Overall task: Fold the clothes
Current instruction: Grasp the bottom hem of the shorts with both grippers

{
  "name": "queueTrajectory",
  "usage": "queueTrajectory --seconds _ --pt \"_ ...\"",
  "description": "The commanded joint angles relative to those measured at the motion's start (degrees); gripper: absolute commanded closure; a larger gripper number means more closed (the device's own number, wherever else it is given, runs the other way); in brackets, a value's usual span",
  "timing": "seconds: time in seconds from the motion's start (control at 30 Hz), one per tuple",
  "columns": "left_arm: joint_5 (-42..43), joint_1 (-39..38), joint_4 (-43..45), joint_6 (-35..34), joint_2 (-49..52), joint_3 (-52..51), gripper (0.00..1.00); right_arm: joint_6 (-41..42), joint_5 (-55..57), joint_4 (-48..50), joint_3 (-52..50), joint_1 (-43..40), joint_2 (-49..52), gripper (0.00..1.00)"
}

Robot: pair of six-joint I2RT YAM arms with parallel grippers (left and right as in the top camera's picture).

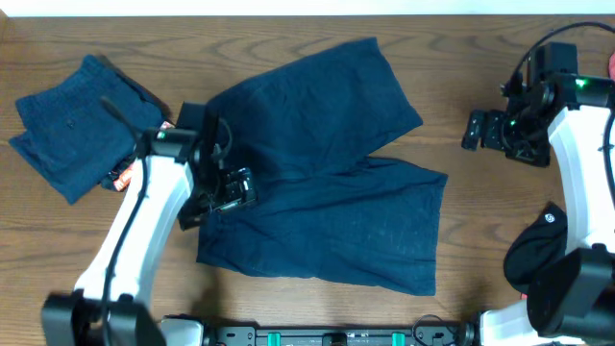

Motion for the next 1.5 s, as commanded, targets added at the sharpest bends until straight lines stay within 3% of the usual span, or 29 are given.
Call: queueTrajectory --seconds 0.0,0.2,0.4,0.63,0.97,1.27,1.47 --pt "-2.4 0.2 1.3 -6.6 -6.3 -5.3 0.02 9.0 1.3 1.4 -5.2 2.8 -5.3 0.02" --pt "-2.7 0.2 7.1 -17.0 -18.4 -18.3 0.02 28.9 1.6 5.2 -21.0 8.6 -16.6 0.01" --pt "-1.1 0.2 9.5 -23.4 -21.4 -27.5 0.02 44.7 -1.7 6.6 -34.1 17.1 -26.1 0.01" --pt "1.3 0.2 16.4 -24.9 -21.3 -32.5 0.0 63.2 -8.7 9.2 -45.1 27.9 -30.7 0.16" --pt "-2.5 0.2 17.7 -24.9 -21.3 -33.4 0.06 78.0 -13.6 22.3 -55.9 38.5 -30.6 0.17" --pt "-2.5 0.2 18.8 -24.2 -21.0 -33.7 0.13 84.6 -12.7 23.1 -60.2 40.0 -30.6 0.19" --pt "-2.5 0.2 20.1 -22.6 -18.4 -33.7 0.14 88.6 -10.6 28.9 -64.5 40.0 -30.6 0.32"
